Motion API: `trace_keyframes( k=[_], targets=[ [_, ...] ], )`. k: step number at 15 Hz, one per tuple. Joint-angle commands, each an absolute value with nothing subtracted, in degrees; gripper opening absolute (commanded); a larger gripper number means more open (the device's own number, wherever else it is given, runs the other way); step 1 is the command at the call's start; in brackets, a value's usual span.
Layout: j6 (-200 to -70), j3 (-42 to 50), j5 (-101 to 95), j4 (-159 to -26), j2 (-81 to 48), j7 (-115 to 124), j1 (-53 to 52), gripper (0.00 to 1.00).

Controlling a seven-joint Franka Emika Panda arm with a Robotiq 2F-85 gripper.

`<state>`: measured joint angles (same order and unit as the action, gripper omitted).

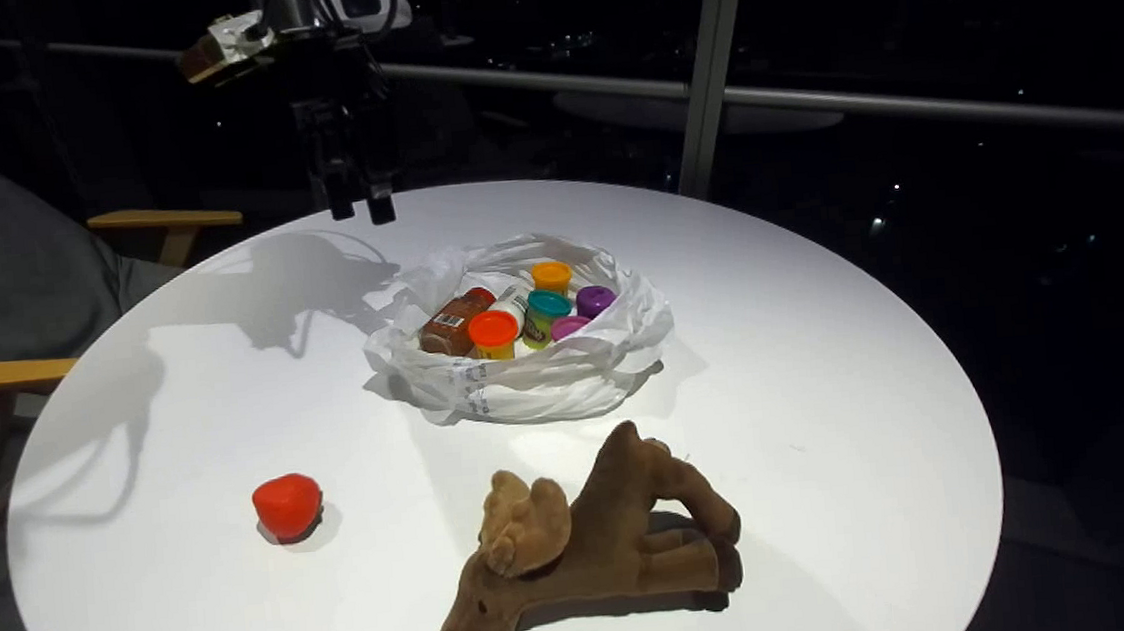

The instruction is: Put the things on the table in the plastic bag

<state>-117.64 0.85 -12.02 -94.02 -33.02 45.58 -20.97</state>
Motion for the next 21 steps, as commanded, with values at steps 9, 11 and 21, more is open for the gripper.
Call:
trace_keyframes(
  k=[9, 11, 21],
  targets=[
    [-142.1, 0.2, -17.8, -134.3, -17.5, 47.2, -19.5, 1.00],
    [-148.7, 0.9, -19.0, -141.3, -15.2, 46.6, -18.6, 1.00],
    [-167.5, 9.0, -30.1, -158.8, -9.0, 44.1, -16.3, 1.00]
  ],
)
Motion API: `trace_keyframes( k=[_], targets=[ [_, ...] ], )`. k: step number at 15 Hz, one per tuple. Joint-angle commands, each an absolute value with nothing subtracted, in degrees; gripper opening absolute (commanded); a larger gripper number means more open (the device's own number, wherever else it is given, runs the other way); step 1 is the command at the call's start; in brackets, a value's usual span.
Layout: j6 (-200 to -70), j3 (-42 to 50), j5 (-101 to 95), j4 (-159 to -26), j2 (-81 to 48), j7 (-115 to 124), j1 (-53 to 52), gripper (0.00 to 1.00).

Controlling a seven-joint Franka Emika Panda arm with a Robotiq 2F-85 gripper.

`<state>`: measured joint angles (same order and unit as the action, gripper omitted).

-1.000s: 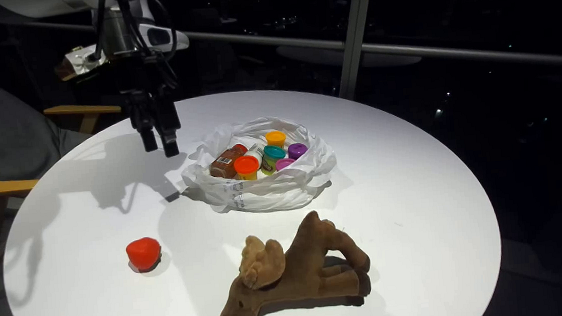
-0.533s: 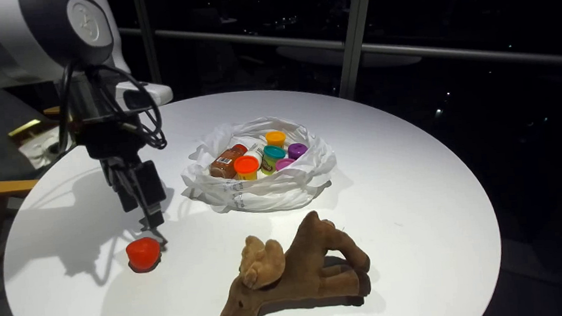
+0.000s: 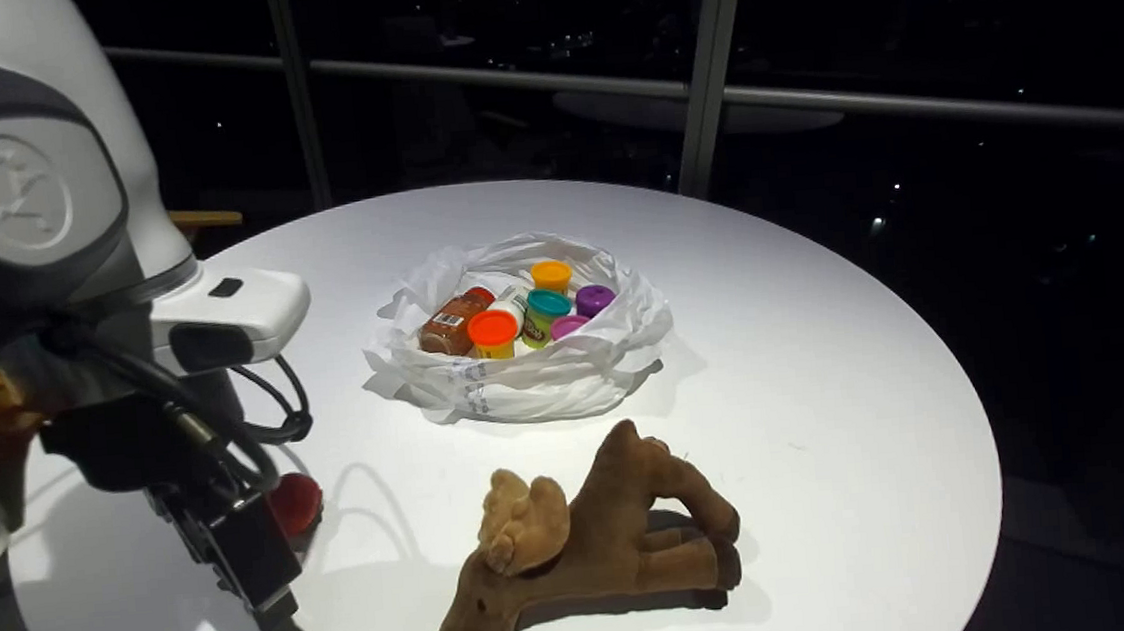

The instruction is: Put the things on the table in the plastic bag

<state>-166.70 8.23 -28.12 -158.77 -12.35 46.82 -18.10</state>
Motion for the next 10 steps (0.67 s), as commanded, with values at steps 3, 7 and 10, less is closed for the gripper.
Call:
trace_keyframes(
  k=[3, 7, 10],
  targets=[
    [-166.8, 8.7, -28.9, -157.4, -10.8, 44.0, -16.9, 1.00],
    [-166.7, 8.7, -28.9, -157.4, -11.0, 43.7, -16.9, 1.00],
    [-166.7, 8.7, -28.9, -157.4, -11.2, 43.7, -16.9, 1.00]
  ],
)
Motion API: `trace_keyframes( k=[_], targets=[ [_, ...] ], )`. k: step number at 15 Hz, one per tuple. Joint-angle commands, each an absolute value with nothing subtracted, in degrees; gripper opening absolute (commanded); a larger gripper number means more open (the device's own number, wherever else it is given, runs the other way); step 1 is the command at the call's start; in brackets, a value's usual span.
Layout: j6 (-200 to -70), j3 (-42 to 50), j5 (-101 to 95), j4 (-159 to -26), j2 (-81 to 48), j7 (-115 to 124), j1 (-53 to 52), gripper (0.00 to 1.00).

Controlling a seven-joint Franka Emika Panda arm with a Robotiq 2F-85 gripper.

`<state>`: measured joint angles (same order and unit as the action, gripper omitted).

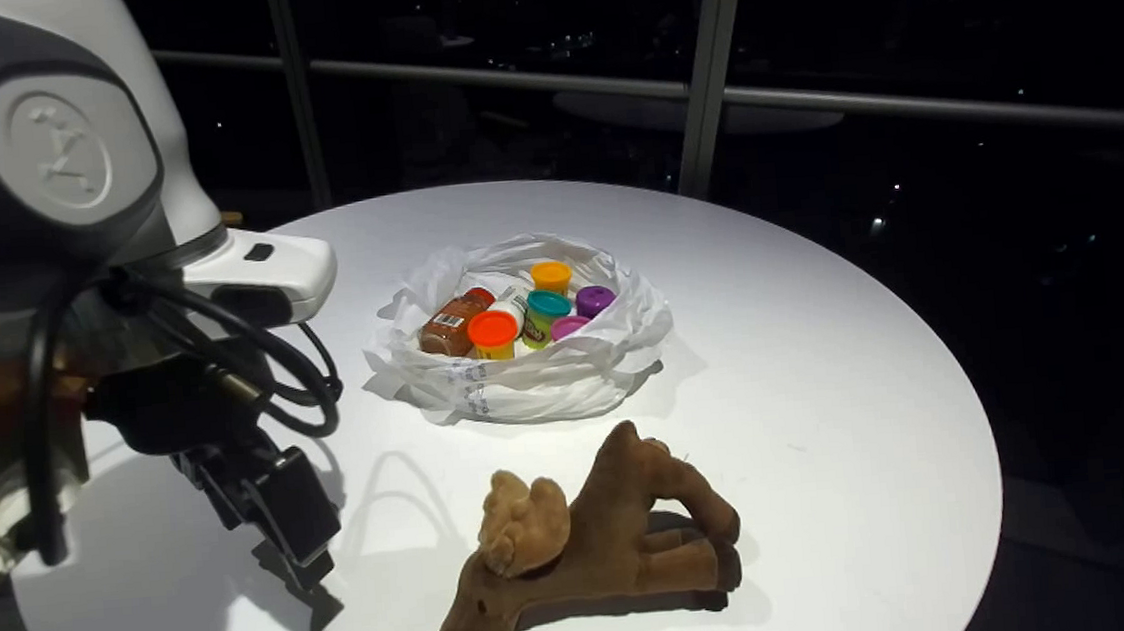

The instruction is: Put the things on the table in the plastic bag

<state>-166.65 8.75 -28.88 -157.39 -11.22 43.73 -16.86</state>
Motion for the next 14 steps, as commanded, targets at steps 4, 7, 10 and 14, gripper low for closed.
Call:
trace_keyframes(
  k=[4, 7, 10, 14],
  targets=[
    [-165.9, 9.1, -30.2, -155.9, -11.4, 44.4, -17.9, 1.00],
    [-165.6, 8.8, -30.4, -154.6, -11.8, 44.0, -18.4, 1.00],
    [-165.2, 8.2, -29.5, -153.0, -13.1, 43.3, -18.8, 1.00],
    [-164.7, 8.3, -29.9, -150.1, -15.8, 43.6, -19.4, 1.00]
  ],
)
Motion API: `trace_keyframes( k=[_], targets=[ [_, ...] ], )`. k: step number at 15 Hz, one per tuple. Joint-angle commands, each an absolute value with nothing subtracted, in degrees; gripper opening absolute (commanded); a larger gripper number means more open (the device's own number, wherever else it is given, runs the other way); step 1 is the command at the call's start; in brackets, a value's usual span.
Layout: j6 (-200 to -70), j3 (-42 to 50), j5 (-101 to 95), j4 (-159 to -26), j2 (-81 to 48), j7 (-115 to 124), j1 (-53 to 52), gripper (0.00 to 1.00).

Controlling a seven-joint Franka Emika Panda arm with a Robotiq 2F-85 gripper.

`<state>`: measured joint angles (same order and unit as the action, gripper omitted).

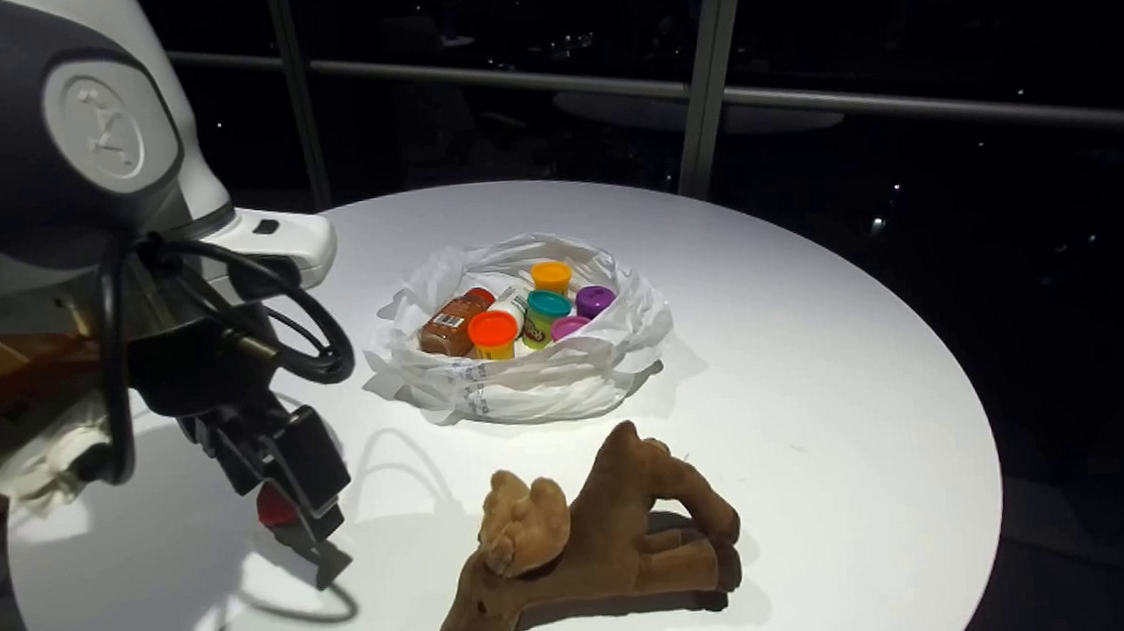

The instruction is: Put the things on the table in the plastic bag

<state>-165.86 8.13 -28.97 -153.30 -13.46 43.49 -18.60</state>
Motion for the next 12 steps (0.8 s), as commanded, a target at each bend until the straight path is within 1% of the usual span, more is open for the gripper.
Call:
trace_keyframes(
  k=[1, 4, 5, 8, 9, 11, 12],
  targets=[
    [-164.4, 8.7, -30.3, -149.1, -16.7, 44.3, -19.9, 1.00],
    [-163.0, 7.9, -29.2, -146.0, -19.6, 42.9, -19.6, 1.00],
    [-162.6, 7.5, -28.7, -145.3, -20.3, 42.5, -19.4, 0.83],
    [-161.4, 7.1, -28.8, -145.0, -20.8, 42.3, -19.4, 0.59],
    [-161.8, 7.3, -29.3, -145.9, -20.1, 42.5, -19.5, 0.49],
    [-162.3, 8.1, -30.3, -147.7, -18.4, 43.8, -20.3, 0.34],
    [-162.0, 8.4, -30.5, -148.3, -17.7, 44.3, -20.7, 0.27]
  ],
)
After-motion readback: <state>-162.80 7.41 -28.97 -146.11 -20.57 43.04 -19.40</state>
